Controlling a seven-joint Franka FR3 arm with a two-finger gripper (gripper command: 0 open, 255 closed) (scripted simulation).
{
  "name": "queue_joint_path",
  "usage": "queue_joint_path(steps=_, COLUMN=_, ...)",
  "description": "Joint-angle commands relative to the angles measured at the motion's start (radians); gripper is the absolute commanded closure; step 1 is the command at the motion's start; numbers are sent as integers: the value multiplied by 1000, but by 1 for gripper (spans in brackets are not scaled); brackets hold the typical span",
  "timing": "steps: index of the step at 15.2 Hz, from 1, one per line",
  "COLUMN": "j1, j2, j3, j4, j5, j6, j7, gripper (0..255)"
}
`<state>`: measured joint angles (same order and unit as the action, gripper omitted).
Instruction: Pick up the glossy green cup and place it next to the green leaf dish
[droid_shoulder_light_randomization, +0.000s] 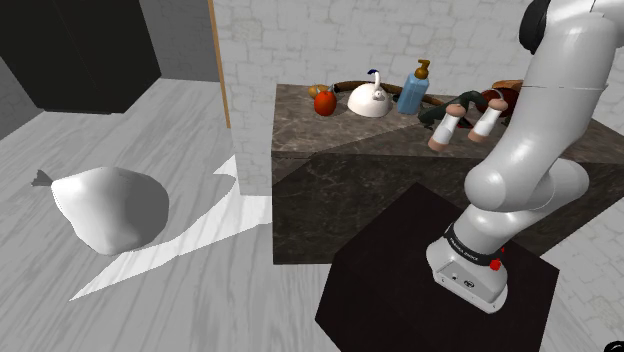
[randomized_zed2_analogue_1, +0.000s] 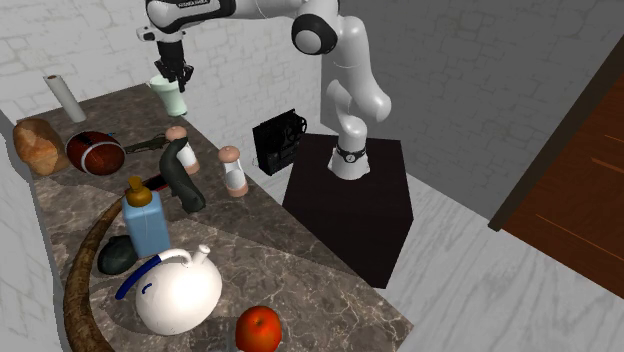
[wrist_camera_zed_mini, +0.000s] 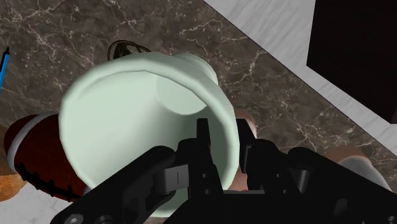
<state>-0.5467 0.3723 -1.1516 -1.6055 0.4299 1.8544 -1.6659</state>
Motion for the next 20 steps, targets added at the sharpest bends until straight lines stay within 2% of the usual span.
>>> queue_joint_path(steps=1, j1=7, j2=-1, j3=0, j4=-29, j5=2, j6=28, j7=-5, gripper=255)
queue_joint_path(steps=10, j1=6, j2=24, j3=23, j4=-126, j5=39, j6=133, j7=-37, gripper=255)
queue_joint_path(steps=20, j1=-19, j2=72, j3=69, j4=-207, j5=101, j6=238, j7=-82, gripper=255)
